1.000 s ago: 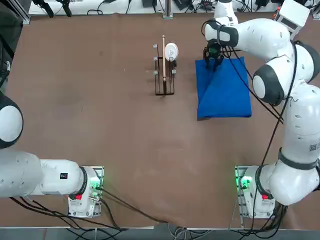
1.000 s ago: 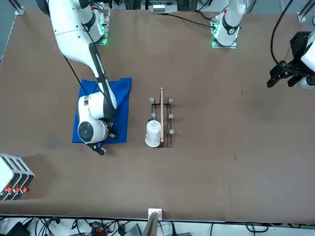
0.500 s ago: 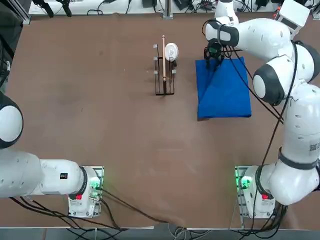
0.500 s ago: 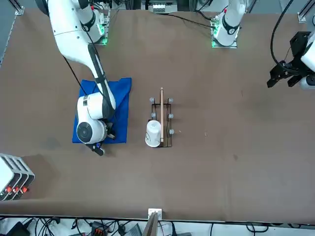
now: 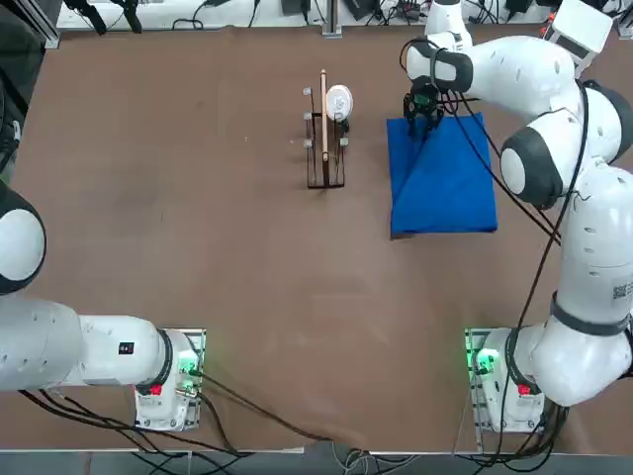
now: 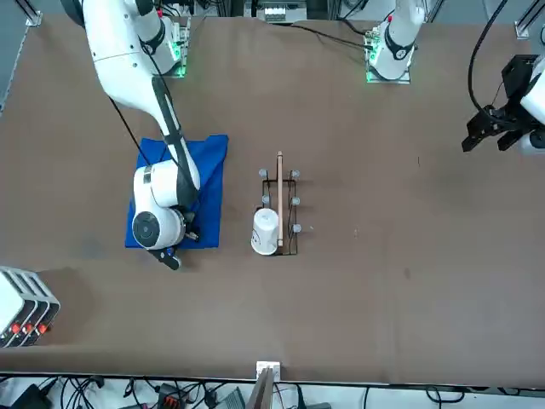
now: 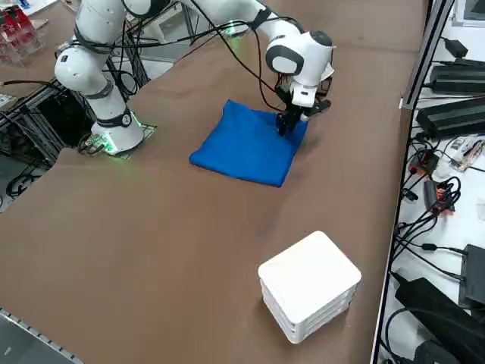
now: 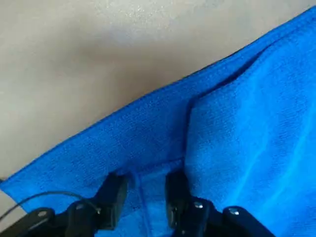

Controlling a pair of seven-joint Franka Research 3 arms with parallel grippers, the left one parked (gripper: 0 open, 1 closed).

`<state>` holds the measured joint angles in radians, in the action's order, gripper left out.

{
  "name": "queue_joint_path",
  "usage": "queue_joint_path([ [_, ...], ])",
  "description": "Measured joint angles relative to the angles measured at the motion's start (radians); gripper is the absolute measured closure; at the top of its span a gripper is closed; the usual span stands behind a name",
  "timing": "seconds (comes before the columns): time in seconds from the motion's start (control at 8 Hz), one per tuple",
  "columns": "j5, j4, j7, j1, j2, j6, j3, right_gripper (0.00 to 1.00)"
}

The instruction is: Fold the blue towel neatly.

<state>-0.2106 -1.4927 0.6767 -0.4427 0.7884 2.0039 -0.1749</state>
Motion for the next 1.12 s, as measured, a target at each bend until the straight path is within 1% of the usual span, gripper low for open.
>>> queue_joint_path([
  [1.12, 0.0, 0.001, 0.0, 0.002, 0.0, 0.0, 0.0, 0.58],
])
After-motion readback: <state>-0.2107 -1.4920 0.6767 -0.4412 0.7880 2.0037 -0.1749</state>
